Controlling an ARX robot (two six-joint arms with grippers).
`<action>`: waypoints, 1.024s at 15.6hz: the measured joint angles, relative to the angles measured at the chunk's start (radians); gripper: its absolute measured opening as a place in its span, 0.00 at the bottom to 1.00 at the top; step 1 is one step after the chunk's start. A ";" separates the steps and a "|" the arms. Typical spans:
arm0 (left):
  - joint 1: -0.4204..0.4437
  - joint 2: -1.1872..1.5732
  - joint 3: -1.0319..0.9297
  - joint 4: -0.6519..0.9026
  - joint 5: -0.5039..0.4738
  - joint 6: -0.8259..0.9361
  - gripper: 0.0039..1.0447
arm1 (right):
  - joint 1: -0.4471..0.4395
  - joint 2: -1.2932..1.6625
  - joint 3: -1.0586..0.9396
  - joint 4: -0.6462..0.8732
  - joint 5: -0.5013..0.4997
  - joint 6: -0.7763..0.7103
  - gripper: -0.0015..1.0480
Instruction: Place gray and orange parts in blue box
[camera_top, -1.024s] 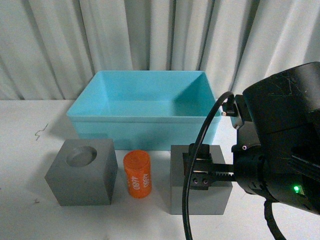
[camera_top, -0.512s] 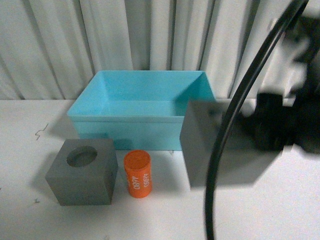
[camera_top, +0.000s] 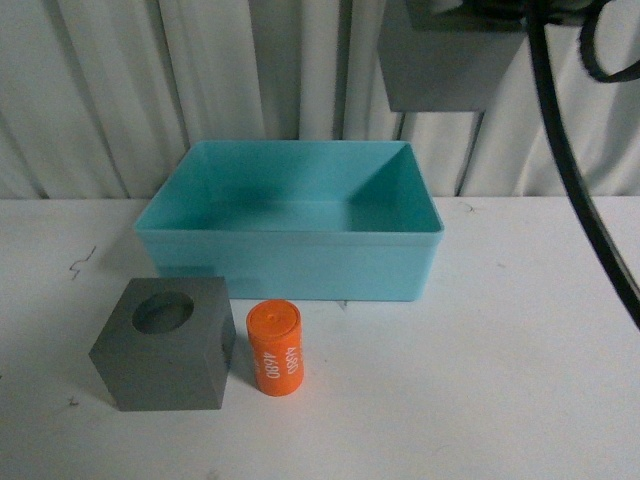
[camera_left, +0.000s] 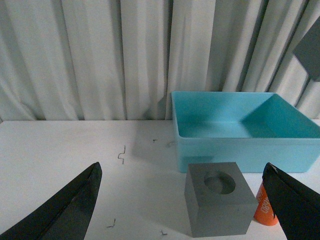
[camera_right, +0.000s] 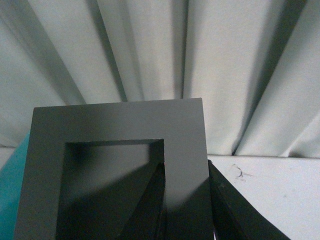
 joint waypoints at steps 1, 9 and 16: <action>0.000 0.000 0.000 0.000 0.000 0.000 0.94 | 0.013 0.077 0.084 -0.032 0.006 0.007 0.18; 0.000 0.000 0.000 0.000 0.000 0.000 0.94 | 0.070 0.386 0.380 -0.232 0.037 0.174 0.18; 0.000 0.000 0.000 0.000 0.000 0.000 0.94 | 0.079 0.549 0.559 -0.340 0.086 0.232 0.18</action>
